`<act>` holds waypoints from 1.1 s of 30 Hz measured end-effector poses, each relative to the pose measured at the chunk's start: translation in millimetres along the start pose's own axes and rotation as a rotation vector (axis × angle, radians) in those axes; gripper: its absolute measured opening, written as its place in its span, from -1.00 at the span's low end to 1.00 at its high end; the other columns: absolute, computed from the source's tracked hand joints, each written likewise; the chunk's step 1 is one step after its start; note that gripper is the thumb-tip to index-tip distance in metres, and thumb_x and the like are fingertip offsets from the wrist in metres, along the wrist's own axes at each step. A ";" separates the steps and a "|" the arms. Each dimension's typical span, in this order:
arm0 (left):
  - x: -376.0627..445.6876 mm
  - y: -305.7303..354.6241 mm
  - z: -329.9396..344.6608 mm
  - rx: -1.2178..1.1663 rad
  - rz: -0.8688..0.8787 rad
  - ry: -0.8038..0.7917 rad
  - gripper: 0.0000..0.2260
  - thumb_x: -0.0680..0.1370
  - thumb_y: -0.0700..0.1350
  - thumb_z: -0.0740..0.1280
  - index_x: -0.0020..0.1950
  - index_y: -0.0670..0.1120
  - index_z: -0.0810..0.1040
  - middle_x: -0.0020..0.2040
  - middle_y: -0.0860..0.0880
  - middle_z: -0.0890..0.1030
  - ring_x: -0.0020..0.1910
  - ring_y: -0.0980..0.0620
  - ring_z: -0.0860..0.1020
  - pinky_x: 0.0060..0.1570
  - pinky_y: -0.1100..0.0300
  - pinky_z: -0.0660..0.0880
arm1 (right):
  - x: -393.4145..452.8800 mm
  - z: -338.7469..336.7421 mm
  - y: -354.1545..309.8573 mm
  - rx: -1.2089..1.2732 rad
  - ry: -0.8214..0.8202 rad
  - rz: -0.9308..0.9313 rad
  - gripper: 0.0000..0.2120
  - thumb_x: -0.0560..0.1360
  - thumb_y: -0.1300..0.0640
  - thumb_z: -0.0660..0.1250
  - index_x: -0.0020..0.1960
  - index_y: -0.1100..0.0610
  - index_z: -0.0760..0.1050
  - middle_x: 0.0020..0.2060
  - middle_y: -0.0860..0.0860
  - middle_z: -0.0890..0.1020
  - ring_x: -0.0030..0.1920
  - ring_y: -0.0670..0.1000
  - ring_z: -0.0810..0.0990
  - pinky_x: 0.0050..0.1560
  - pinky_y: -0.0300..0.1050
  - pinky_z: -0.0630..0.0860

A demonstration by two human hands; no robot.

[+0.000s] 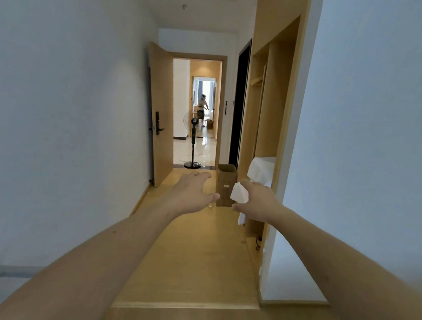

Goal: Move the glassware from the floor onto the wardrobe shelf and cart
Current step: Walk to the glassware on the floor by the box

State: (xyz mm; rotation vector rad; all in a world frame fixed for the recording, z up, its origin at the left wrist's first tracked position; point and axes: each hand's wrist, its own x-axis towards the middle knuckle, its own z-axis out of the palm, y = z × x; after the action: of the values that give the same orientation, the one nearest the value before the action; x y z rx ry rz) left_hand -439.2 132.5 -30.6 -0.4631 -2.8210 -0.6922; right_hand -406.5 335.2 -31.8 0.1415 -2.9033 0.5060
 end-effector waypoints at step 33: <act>461.2 -159.4 76.6 0.093 -0.078 -0.021 -0.37 0.57 0.19 0.35 0.57 -0.01 0.28 0.52 -0.10 0.35 0.49 -0.12 0.28 0.44 0.01 0.28 | 505.5 99.2 101.2 0.125 -0.061 -0.061 -0.25 0.43 -0.19 0.44 0.53 0.01 0.29 0.36 0.02 0.49 0.30 0.10 0.50 0.24 0.10 0.55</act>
State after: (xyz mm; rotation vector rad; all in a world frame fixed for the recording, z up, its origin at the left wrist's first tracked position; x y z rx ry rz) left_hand -932.6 151.3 -41.8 -0.3483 -2.8890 -0.5706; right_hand -930.2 365.1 -53.6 0.2666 -2.9150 0.6844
